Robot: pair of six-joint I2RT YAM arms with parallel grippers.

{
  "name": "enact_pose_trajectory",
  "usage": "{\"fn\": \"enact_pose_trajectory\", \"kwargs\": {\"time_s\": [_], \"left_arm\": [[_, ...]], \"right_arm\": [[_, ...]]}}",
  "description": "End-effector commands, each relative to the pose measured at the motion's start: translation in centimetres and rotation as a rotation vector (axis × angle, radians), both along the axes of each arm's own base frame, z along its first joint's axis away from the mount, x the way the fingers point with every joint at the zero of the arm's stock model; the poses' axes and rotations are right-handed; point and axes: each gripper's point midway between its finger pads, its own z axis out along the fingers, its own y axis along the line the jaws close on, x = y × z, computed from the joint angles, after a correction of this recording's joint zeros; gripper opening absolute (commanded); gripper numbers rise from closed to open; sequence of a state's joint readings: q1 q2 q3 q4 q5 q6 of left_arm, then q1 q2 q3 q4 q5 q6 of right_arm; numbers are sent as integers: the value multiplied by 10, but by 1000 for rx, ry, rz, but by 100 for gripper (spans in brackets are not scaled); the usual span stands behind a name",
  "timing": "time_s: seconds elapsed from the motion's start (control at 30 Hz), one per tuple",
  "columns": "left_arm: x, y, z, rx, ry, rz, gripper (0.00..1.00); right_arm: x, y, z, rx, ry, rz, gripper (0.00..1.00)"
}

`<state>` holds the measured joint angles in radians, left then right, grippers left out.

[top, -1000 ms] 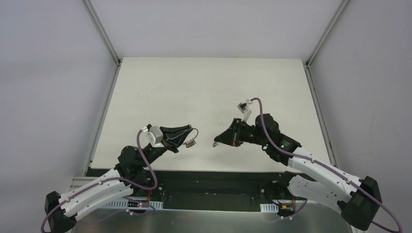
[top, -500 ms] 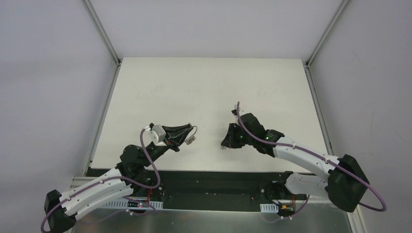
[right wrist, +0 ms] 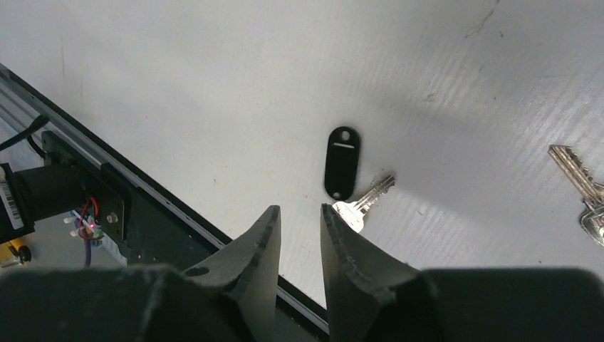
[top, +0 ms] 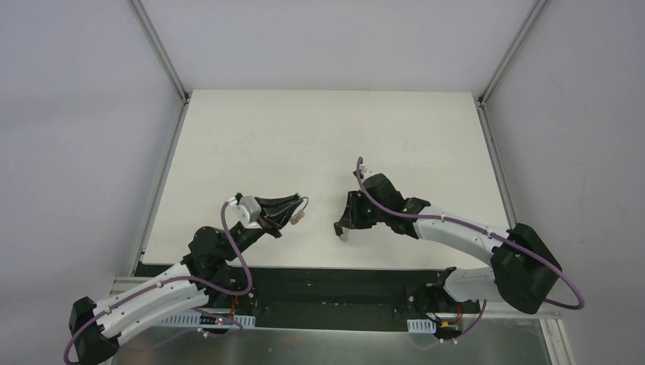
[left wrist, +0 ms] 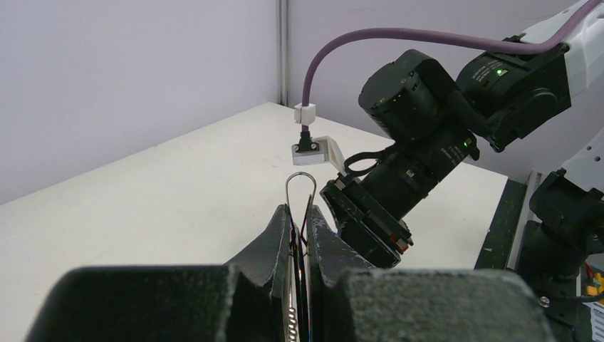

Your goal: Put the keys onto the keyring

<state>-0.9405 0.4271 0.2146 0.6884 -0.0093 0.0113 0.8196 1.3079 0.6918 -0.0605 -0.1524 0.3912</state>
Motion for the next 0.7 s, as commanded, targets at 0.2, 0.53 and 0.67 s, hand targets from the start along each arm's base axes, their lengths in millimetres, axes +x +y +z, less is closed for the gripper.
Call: {"fn": "enact_pose_trajectory", "kwargs": {"time_s": [0.2,0.53,0.67], "left_arm": [[1,4,12,-37,-26,14,0],[2,5,12,-42,-18,20,0],[2,5,12,-43,-18,16,0]], "right_arm": [[0,-9,39,46,-98,-36,35],[-30,-10,9,-73,-31,3,38],[-31,-11,-2,-126,-62,28,39]]}}
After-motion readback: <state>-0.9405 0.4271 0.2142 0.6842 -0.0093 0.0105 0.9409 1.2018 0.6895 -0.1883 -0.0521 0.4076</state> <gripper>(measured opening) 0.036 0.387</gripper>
